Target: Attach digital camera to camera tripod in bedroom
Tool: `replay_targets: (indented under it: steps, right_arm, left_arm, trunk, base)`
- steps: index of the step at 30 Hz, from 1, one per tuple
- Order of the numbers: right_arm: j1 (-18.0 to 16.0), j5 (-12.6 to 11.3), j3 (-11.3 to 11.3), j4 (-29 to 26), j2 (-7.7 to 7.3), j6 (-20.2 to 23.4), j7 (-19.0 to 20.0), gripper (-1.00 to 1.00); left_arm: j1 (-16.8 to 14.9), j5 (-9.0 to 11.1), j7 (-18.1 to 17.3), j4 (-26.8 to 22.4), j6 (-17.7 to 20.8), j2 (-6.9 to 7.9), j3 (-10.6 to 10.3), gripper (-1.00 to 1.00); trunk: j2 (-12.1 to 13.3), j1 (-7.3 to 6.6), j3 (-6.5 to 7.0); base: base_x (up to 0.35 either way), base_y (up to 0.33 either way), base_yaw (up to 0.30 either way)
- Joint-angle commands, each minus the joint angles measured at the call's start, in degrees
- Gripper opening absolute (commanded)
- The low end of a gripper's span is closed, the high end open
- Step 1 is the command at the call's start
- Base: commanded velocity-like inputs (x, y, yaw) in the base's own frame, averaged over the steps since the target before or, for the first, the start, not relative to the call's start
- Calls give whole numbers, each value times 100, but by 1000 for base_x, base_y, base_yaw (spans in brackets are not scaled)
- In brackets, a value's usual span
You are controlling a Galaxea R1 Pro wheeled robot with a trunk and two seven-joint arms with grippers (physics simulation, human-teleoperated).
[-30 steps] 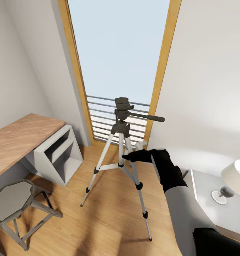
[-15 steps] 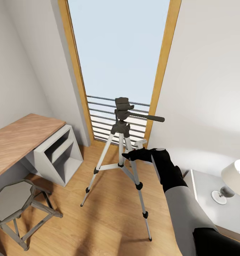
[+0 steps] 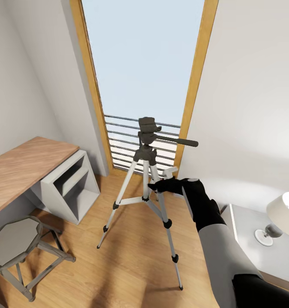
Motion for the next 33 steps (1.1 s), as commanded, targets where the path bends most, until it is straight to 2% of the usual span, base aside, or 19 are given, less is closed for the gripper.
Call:
replay_targets:
  steps: [1,4,7,31,32,33]
  right_arm:
    - [-5,59,-26,-6,9,-25,11,100]
    - [-5,57,-23,39,9,-433,-194,100]
    - [-5,79,-22,55,9,-573,-227,100]
    - [-5,35,-9,74,9,-670,-221,100]
    - [-5,32,-10,74,9,-670,-217,-100]
    - [-5,30,-10,74,9,-670,-214,-100]
  left_arm:
    - [-5,42,-9,3,-14,0,-48,-100]
    - [-7,42,-10,3,-14,0,-48,-100]
    - [-5,41,-10,3,-14,0,-48,-100]
    - [-5,41,-10,3,-14,0,-47,-100]
    - [-5,42,-9,3,-14,0,-48,-100]
    - [-4,43,-11,3,-14,0,-48,-100]
  trunk:
    - [-8,2,-8]
    - [-8,2,-8]
    - [-8,2,-8]
    - [-8,2,-8]
    - [-8,2,-8]
    - [-8,2,-8]
  base:
    - [0,0,0]
    - [0,0,0]
    - [0,0,0]
    - [0,0,0]
    - [0,0,0]
    - [0,0,0]
